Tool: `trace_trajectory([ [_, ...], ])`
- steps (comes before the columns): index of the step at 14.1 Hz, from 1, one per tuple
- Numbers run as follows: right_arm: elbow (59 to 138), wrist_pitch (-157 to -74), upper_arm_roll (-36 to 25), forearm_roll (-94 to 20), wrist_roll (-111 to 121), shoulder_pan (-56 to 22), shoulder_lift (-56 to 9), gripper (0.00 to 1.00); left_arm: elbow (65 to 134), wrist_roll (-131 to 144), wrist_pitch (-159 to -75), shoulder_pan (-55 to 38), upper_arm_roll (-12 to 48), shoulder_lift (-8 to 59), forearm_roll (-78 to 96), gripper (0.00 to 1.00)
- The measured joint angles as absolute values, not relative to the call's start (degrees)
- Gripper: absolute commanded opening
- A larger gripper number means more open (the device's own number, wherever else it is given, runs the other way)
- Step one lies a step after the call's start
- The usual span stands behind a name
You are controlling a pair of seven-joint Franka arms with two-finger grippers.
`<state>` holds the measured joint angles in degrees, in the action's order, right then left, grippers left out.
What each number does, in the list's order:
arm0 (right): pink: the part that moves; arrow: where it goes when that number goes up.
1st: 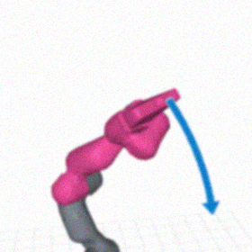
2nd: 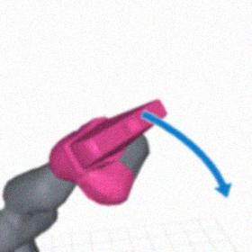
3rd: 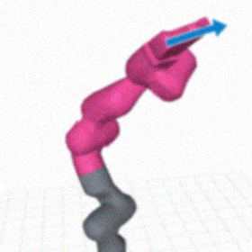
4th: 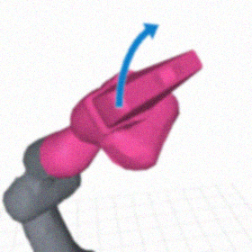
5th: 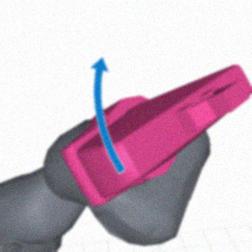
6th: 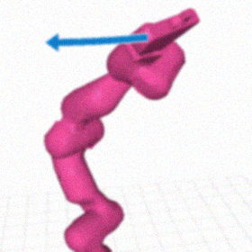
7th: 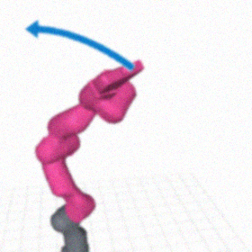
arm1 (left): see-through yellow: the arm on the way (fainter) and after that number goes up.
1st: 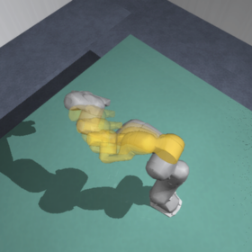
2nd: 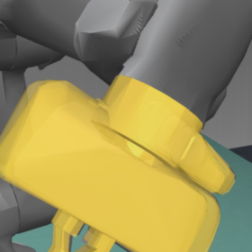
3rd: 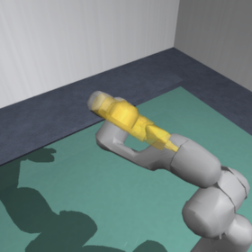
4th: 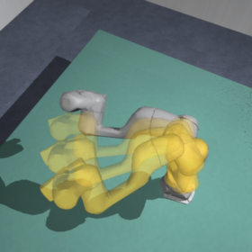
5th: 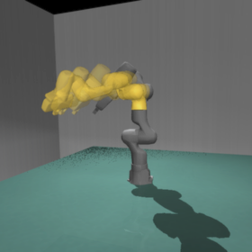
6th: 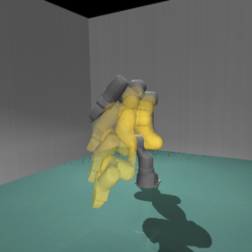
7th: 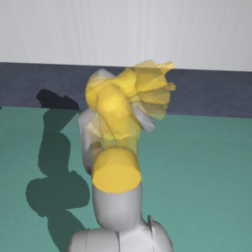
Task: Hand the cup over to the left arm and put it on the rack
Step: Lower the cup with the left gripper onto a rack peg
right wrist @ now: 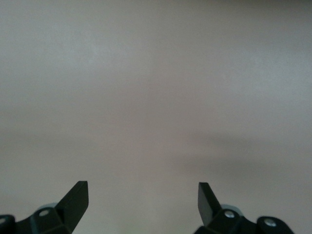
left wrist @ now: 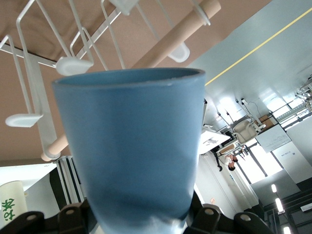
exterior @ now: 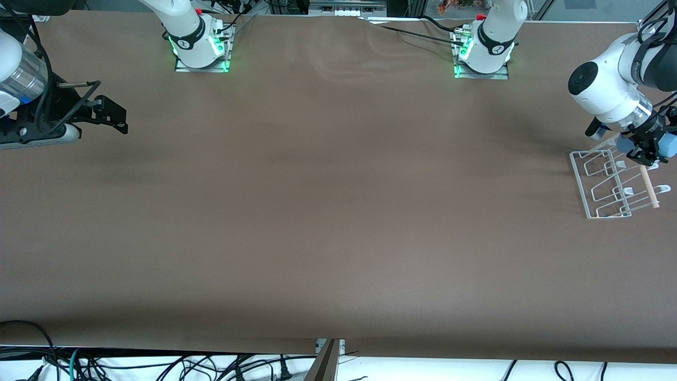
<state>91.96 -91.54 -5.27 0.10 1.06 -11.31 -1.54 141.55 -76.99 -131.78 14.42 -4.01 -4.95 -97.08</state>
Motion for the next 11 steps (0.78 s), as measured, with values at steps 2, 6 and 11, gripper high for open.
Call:
trace_trajectory([
  [2,91.39,-91.55,-5.21,0.77,1.08,-11.37,-2.01,0.99,142.65,-74.50,-131.89,14.62,-4.07,-4.95,-98.53,0.00],
  [6,90.75,-91.58,-5.24,1.20,1.08,-11.36,-2.39,0.99,144.58,-70.54,-131.90,15.02,-4.10,-4.96,-100.78,0.00],
  [11,90.06,-91.59,-5.34,1.28,1.08,-11.27,-2.52,0.99,145.58,-66.72,-131.93,15.06,-4.15,-4.94,-103.13,0.00],
])
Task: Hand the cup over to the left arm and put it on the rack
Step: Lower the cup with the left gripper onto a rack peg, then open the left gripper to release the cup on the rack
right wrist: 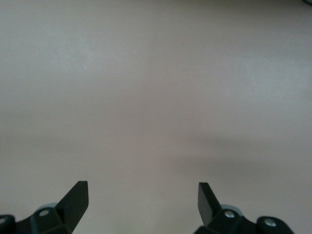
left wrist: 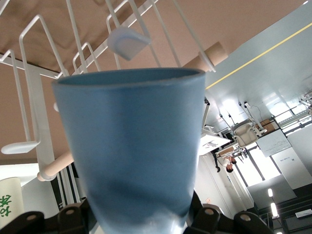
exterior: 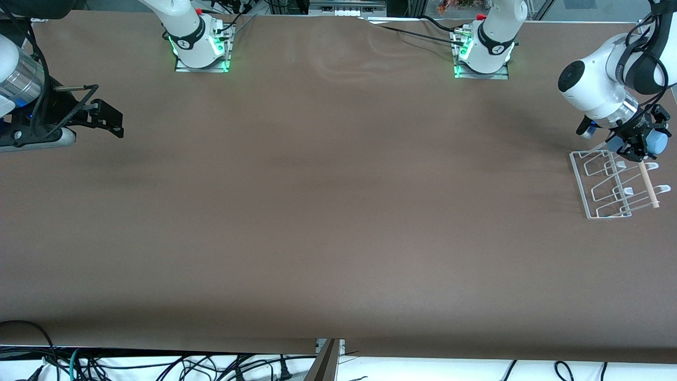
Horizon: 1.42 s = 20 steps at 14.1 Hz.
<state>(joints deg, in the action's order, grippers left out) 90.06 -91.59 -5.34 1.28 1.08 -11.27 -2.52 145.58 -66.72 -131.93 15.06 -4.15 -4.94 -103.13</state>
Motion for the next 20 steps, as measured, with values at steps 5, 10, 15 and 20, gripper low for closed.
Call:
trace_trajectory([
  [5,90.06,-91.59,-5.40,1.30,1.08,-11.25,-2.55,0.99,145.84,-64.59,-132.02,15.18,-4.23,-4.49,-105.31,0.00],
  [10,90.06,-91.59,-5.45,1.30,1.08,-11.24,-2.55,0.99,145.96,-60.58,-132.92,16.21,-4.36,-3.04,-108.20,0.06],
  [15,90.05,-91.59,-5.46,1.30,1.08,-11.24,-2.58,0.99,145.96,-59.94,-133.14,16.21,-4.35,-2.95,-108.20,1.00],
  [20,90.05,-91.59,-5.46,1.31,1.08,-11.24,-2.62,0.99,145.82,-59.44,-133.33,16.21,-4.35,-2.97,-108.19,1.00],
])
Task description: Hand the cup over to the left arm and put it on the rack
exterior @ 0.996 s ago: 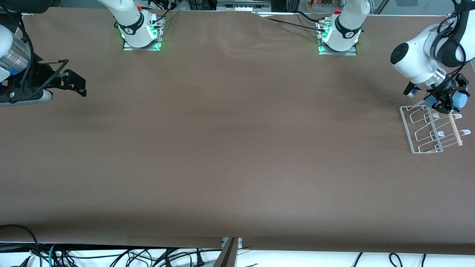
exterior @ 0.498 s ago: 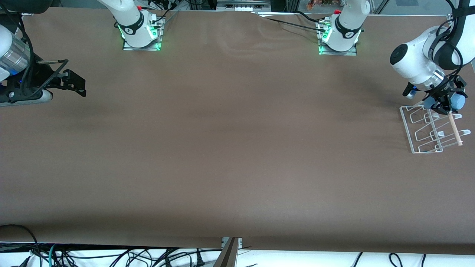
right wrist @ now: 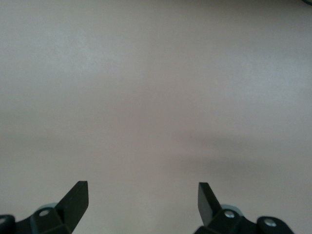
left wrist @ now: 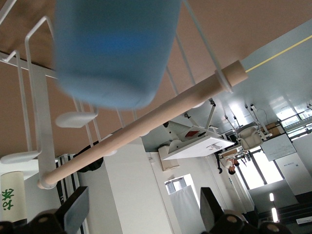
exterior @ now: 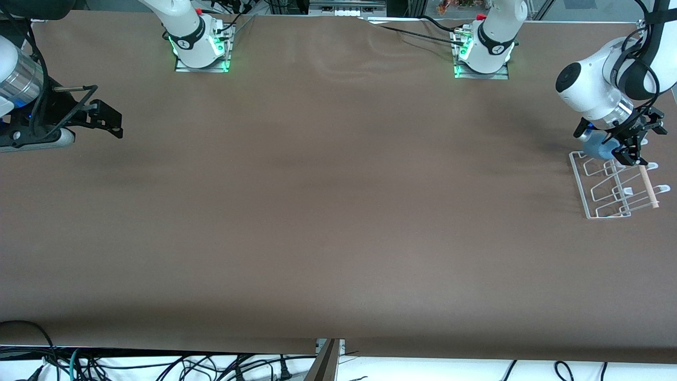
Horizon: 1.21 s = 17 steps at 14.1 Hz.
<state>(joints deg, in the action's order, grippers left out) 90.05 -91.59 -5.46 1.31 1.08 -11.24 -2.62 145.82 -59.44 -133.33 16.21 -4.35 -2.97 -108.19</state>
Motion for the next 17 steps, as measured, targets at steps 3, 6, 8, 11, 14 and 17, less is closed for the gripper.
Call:
trace_trajectory([
  [3,90.05,-91.59,-5.46,1.32,1.08,-11.24,-2.63,0.99,143.95,-58.82,-133.51,16.18,-4.13,-3.79,-100.15,1.00],
  [6,90.04,-91.59,-5.47,1.33,1.08,-11.24,-2.63,0.99,137.92,-59.18,-132.87,16.08,-3.58,-6.26,-80.46,1.00],
  [8,90.03,-91.59,-5.48,1.34,1.08,-11.23,-2.64,0.99,131.85,-59.96,-127.52,15.92,-3.27,-8.35,-64.51,1.00],
  [11,90.03,-91.59,-5.48,1.35,1.08,-11.24,-2.64,0.99,121.52,-60.73,-116.50,14.88,-1.40,-9.23,-44.09,1.00],
  [14,90.02,-91.59,-5.48,1.35,1.08,-11.23,-2.65,0.99,115.03,-58.28,-110.92,14.21,0.14,-8.65,-28.09,1.00],
  [17,90.02,-91.59,-5.49,1.36,1.08,-11.23,-2.65,0.99,110.55,-43.00,-102.93,14.12,3.73,-7.53,-18.78,1.00],
])
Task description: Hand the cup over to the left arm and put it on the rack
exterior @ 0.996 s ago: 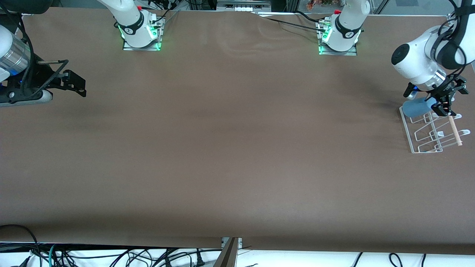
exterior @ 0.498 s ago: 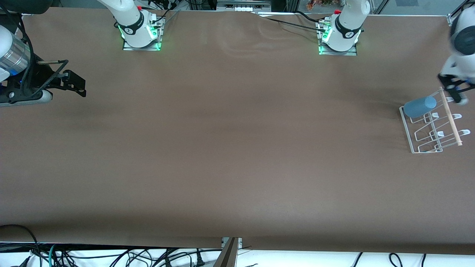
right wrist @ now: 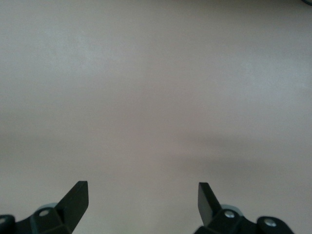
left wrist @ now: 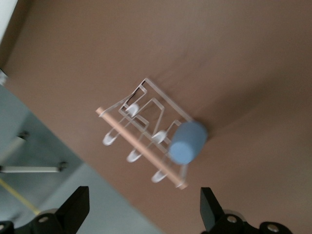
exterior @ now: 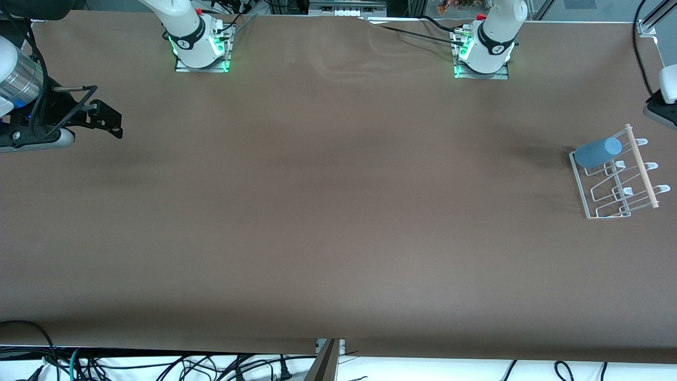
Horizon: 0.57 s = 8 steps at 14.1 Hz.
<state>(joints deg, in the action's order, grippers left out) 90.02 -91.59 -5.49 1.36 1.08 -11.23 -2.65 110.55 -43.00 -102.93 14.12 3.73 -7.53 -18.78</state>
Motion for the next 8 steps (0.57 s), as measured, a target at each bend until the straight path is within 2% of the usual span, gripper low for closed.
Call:
trace_trajectory([
  [2,90.01,-91.59,-5.49,1.36,1.08,-11.23,-2.65,0.99,108.27,-31.65,-99.62,13.95,4.84,-6.68,-11.54,1.00],
  [8,90.01,-91.59,-5.49,1.37,1.08,-11.22,-2.65,0.99,102.02,-11.08,-98.16,13.86,7.63,-5.21,-0.40,1.00],
])
